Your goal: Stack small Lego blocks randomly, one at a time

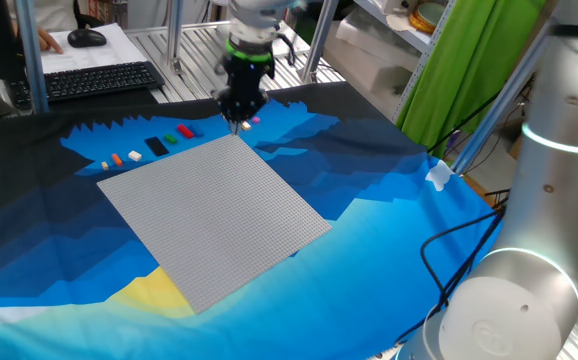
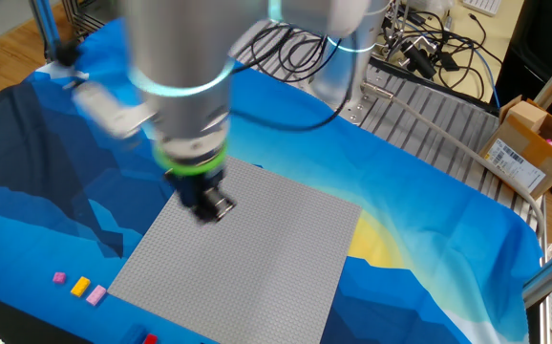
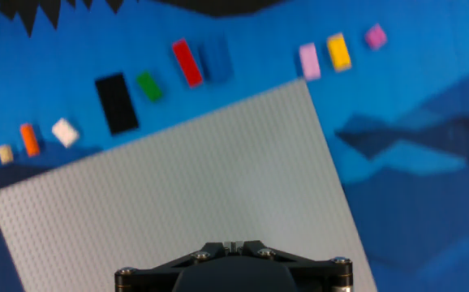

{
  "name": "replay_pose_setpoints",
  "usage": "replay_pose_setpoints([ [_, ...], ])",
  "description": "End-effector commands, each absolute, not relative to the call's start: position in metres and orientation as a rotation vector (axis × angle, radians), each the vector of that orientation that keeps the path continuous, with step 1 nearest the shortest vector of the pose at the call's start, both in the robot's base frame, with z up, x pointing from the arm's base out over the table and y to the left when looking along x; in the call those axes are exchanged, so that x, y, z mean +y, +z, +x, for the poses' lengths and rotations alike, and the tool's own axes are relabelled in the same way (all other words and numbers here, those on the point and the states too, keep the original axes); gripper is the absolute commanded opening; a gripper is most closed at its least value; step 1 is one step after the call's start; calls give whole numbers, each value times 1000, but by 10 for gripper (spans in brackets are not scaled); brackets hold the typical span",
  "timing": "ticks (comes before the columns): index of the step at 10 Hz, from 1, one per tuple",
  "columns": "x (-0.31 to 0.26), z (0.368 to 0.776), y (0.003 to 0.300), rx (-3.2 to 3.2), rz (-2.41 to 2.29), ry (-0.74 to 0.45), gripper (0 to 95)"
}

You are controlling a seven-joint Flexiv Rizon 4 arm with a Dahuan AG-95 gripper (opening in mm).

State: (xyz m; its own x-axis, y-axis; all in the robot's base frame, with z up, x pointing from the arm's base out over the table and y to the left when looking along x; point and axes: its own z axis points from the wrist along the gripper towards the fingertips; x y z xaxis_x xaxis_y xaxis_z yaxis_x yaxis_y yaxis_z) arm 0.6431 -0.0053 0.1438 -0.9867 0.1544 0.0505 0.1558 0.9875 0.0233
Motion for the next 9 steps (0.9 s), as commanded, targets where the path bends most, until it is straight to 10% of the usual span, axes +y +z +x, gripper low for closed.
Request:
replay_pose_setpoints([
  [1, -12, 650, 138, -3115, -211, -43, 0],
  [9, -14, 650, 135, -3133, -110, 27, 0],
])
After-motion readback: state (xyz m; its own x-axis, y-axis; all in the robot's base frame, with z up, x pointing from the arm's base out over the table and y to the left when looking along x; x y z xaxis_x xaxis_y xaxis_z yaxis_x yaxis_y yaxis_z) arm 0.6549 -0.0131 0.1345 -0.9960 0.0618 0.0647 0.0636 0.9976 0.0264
